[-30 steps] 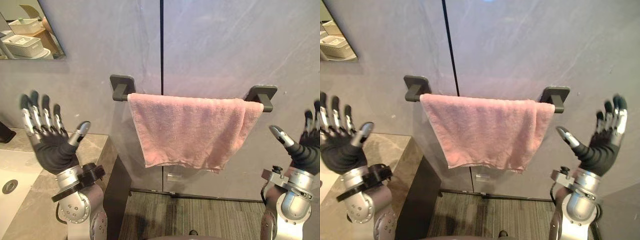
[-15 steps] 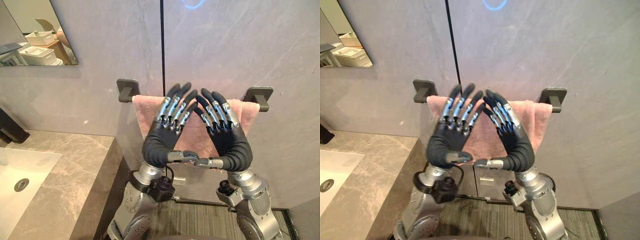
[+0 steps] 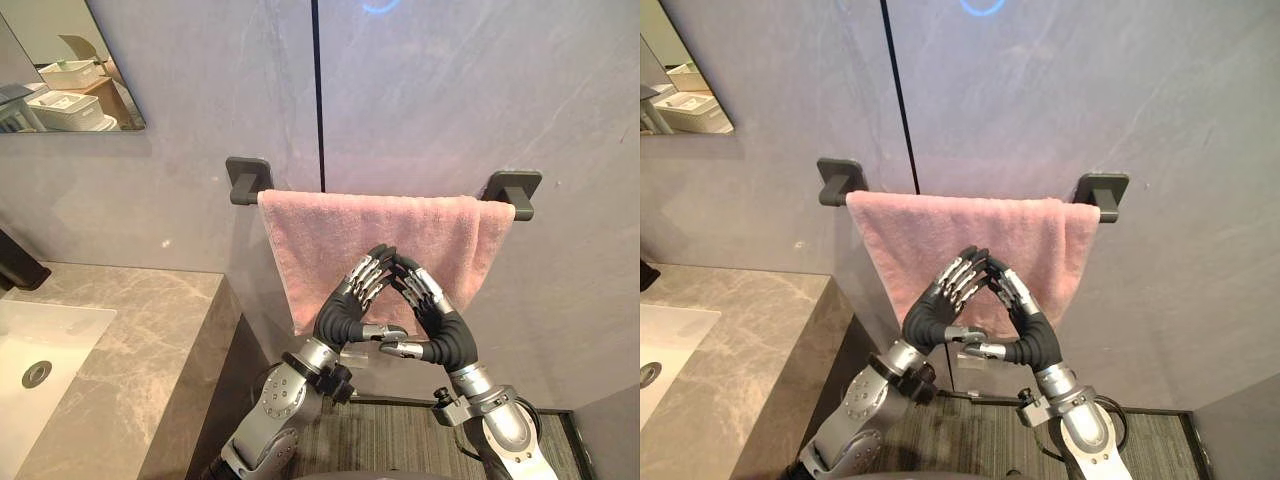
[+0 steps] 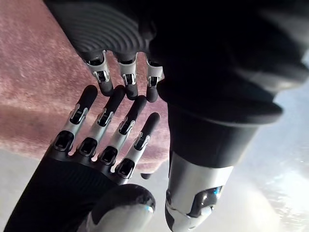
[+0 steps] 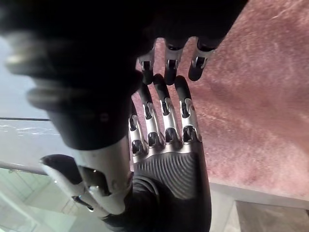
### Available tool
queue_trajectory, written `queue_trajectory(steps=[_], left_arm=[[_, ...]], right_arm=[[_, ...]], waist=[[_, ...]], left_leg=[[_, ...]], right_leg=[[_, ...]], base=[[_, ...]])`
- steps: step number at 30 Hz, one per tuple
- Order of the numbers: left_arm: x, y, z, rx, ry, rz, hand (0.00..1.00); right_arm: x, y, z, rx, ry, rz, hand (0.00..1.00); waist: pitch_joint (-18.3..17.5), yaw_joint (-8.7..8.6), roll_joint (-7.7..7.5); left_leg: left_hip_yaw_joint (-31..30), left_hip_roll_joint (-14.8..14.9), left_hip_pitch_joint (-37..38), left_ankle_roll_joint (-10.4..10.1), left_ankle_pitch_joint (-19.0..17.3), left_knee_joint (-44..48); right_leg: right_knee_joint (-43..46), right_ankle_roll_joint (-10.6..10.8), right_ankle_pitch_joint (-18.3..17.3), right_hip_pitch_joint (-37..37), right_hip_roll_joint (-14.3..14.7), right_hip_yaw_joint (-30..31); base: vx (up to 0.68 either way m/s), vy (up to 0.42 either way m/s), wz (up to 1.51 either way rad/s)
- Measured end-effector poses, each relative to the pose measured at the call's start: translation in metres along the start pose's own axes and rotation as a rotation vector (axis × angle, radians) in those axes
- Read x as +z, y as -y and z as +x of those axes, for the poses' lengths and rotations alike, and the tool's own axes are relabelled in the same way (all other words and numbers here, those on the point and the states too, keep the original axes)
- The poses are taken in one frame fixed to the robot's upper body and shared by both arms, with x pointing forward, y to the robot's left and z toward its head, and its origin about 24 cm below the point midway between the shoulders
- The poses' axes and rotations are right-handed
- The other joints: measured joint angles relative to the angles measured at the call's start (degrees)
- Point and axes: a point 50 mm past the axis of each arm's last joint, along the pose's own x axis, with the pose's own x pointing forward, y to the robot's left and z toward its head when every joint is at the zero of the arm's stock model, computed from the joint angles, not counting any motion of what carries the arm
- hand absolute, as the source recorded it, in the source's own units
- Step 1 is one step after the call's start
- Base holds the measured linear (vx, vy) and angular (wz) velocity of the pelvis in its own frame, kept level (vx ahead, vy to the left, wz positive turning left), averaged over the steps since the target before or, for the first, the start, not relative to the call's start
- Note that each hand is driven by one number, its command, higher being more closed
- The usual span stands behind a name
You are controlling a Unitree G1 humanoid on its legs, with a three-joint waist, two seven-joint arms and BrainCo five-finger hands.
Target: Organize washtable
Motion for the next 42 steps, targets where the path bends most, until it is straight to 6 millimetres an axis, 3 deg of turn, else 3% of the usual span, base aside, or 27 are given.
queue_trajectory(steps=[12,28,36,42], left_arm=[[-0.021,-0.012,0.001,0.054,-0.099,0.094,0.00],[-0.030,-0.039,0.022,0.183,-0.132,0.216,0.00],[-0.027,-0.052,0.020,0.255,-0.129,0.226,0.00],[-0.014,-0.074,0.017,0.382,-0.073,0.225,0.00]], right_arm=[[-0.025,0.002,0.000,-0.043,-0.116,-0.027,0.00],[-0.048,0.006,0.040,-0.063,-0.152,-0.022,0.00],[-0.051,0.007,0.044,-0.099,-0.160,-0.010,0.00],[-0.063,0.030,0.028,-0.240,-0.228,0.010,0.00]], waist=[[-0.4,-0.02,-0.78],[-0.7,-0.47,-1.32],[-0.8,-1.18,-2.09],[-0.8,-1.18,-2.30]], left_leg=[[-0.1,0.0,-1.3,0.0,0.0,0.4],[0.1,0.0,-3.1,0.0,0.1,0.0],[0.6,0.1,-3.1,0.0,0.2,-0.6],[0.7,0.0,-3.1,0.0,0.3,-0.9]], right_leg=[[-0.1,-0.1,0.1,-1.0,0.0,-0.1],[-1.0,-0.2,0.6,-2.7,0.0,0.2],[-2.2,-0.3,1.4,-2.7,0.1,0.7],[-2.4,-0.3,1.6,-2.4,0.1,0.7]], base=[[-0.01,-0.002,0.00],[0.00,-0.001,0.00],[-0.02,-0.011,-0.03],[0.00,-0.004,-0.01]])
